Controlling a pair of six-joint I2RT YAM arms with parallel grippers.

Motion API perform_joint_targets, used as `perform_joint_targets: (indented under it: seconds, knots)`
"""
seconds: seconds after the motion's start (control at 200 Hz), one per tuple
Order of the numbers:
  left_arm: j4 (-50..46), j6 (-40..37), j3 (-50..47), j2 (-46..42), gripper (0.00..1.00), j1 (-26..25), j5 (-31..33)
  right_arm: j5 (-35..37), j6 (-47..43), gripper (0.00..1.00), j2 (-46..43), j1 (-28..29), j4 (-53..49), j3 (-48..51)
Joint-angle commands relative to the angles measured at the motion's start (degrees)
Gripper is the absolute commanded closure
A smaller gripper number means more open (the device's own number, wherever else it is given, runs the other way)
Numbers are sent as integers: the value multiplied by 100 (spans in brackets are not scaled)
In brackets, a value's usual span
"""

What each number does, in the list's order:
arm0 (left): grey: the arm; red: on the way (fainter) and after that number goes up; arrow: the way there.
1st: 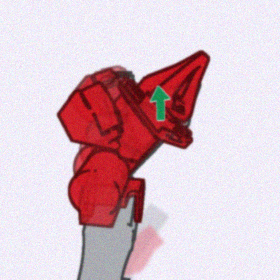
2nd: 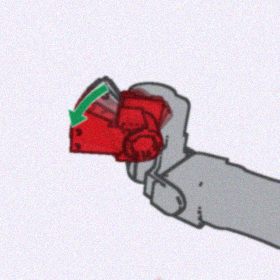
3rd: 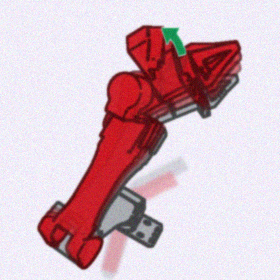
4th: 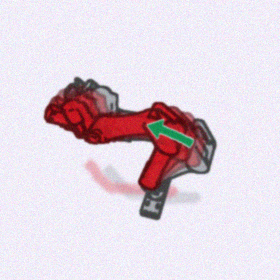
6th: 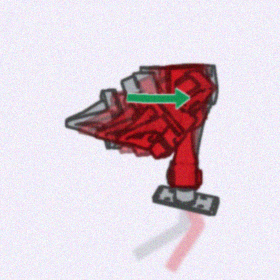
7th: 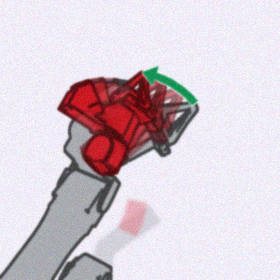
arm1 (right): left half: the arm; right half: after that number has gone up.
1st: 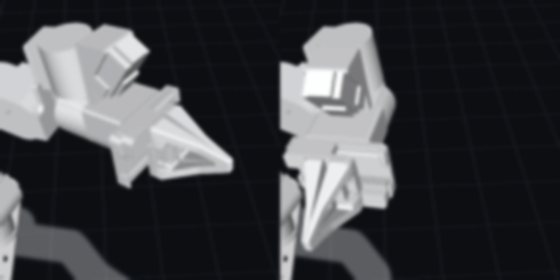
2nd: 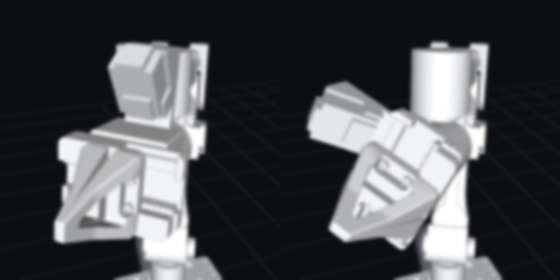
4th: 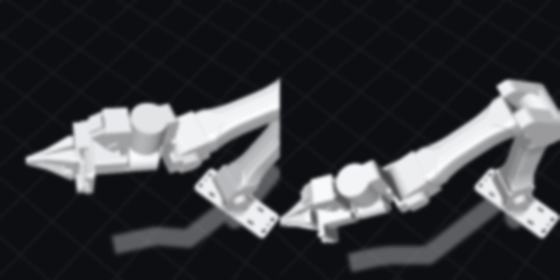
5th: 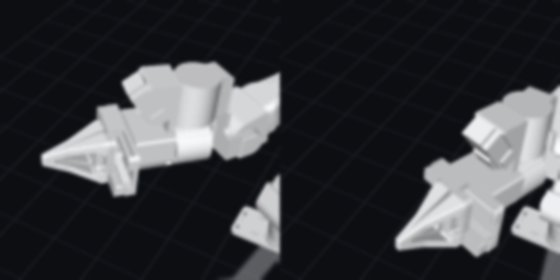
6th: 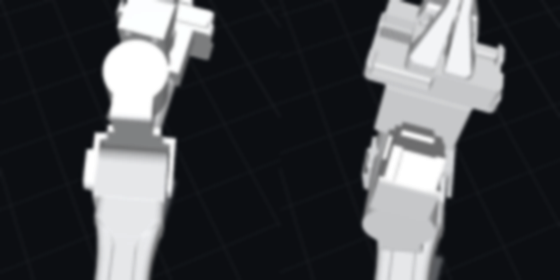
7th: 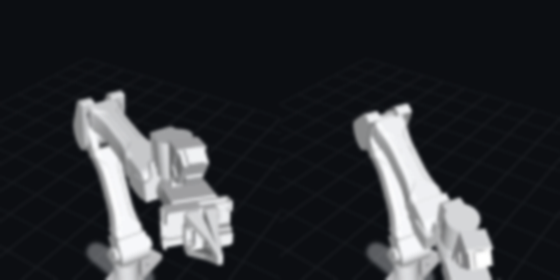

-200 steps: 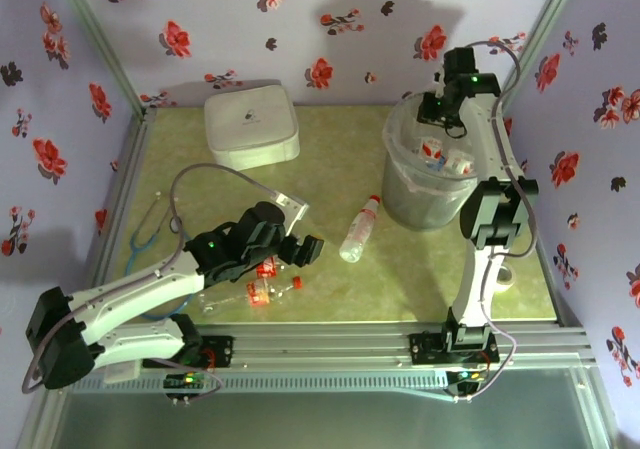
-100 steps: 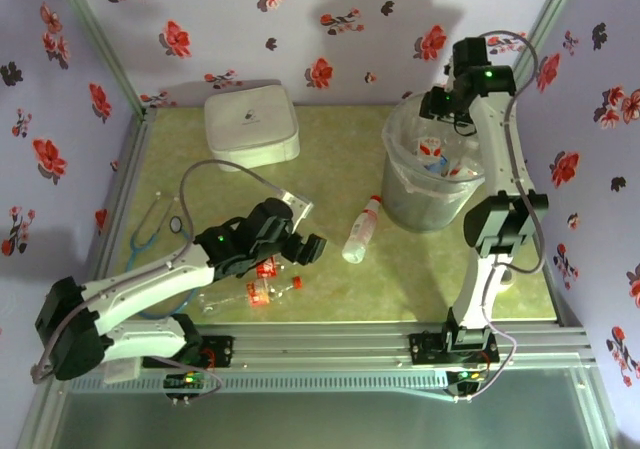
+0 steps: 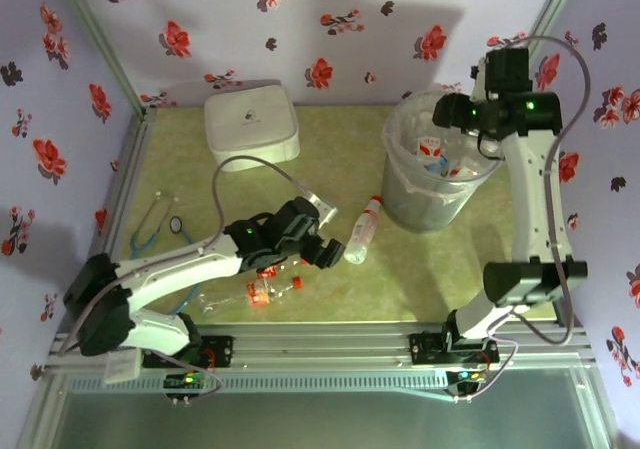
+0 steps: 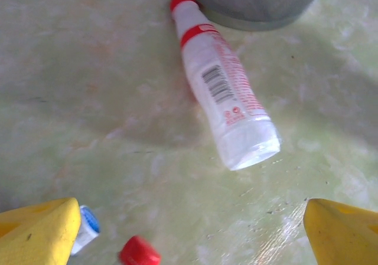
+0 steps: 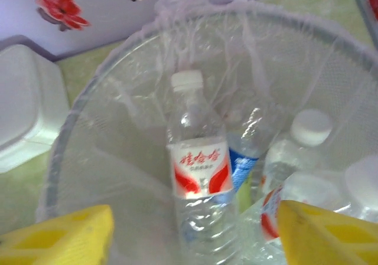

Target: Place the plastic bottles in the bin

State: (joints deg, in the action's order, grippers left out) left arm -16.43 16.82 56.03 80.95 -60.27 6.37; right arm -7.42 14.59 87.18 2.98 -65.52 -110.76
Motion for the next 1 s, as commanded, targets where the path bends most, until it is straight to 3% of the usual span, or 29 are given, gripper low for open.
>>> perform_joint_targets:
  seconds: [0.0,0.12,0.39,0.585,0.995]
  knots:
    - [225,74,321,428,1,-112,-259,-566,360,10,-739,-23,721,759]
    - [440,164,426,847,0,-125,-362,-827,571,3,-1497,-18,1092,1477]
    - [721,223,857,1740,0,-95,-648,-1084,781,1,-2667,31,1346,2694]
    - [945,256,937,2251,0,-39,-672,-596,551,1,-2897,27,1048,2984]
    - [907,260,1060,2778,11,72,-637,-861,739,1,-3047,26,1480,3433]
